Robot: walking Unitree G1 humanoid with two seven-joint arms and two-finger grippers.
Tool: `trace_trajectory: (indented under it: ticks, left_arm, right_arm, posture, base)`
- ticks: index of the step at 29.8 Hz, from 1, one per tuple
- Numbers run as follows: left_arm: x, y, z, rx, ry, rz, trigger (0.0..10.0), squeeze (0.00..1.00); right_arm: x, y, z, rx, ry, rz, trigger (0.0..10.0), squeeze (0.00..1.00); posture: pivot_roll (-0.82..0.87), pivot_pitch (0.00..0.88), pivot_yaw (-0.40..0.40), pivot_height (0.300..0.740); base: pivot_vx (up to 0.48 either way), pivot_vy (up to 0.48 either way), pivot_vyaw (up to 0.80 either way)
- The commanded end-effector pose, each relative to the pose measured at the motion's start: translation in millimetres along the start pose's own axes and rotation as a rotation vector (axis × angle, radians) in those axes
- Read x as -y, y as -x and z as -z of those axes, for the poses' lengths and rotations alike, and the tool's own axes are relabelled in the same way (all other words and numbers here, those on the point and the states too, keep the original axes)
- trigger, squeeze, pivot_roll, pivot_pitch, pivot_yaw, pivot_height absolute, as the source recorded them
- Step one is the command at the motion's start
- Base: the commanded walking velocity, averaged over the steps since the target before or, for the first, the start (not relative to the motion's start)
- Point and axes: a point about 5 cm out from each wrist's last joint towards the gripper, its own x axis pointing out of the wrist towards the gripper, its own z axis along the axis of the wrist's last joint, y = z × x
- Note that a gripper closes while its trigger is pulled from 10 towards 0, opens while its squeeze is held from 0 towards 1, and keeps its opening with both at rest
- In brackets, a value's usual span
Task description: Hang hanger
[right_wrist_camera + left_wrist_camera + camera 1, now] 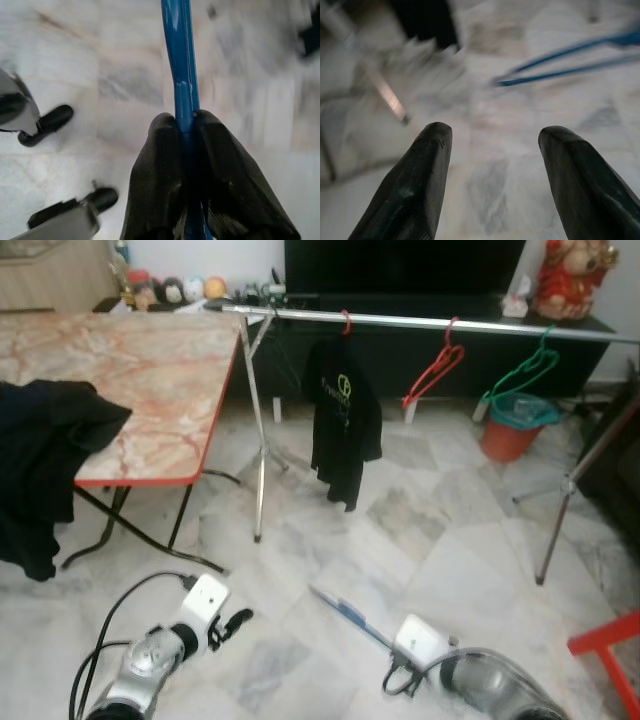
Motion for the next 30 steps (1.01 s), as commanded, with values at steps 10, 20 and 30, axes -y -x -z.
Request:
trace_trajectory:
  ticks: [10, 20, 30]
  left_arm:
    - [9.5, 19.8, -22, 0.047, -0.227, 0.34, 10.0, 0.0]
    - [30.9, 28.0, -47, 0.054, -0.118, 0.638, 10.0, 0.0]
    - [29.8, 16.0, -73, 0.123, -0.048, 0.589, 10.0, 0.0]
  right_arm:
    - [-5.1, 9.8, -15, 0.082, 0.044, -0.377, 10.0, 0.0]
    - [2.2, 9.7, -37, 0.146, 0.103, -0.439, 10.0, 0.0]
    - [-2.3, 4.5, -59, 0.236, 0.114, -0.511, 10.0, 0.0]
  posture:
    - [0.07, 0.0, -0.041, 0.74]
    - [0.07, 0.0, -0.051, 0.74]
    - [0.07, 0.0, -0.051, 0.74]
  base:
    - [0.0, 0.0, 0.0]
    - [0.0, 0.0, 0.0]
    - [0.0, 0.0, 0.0]
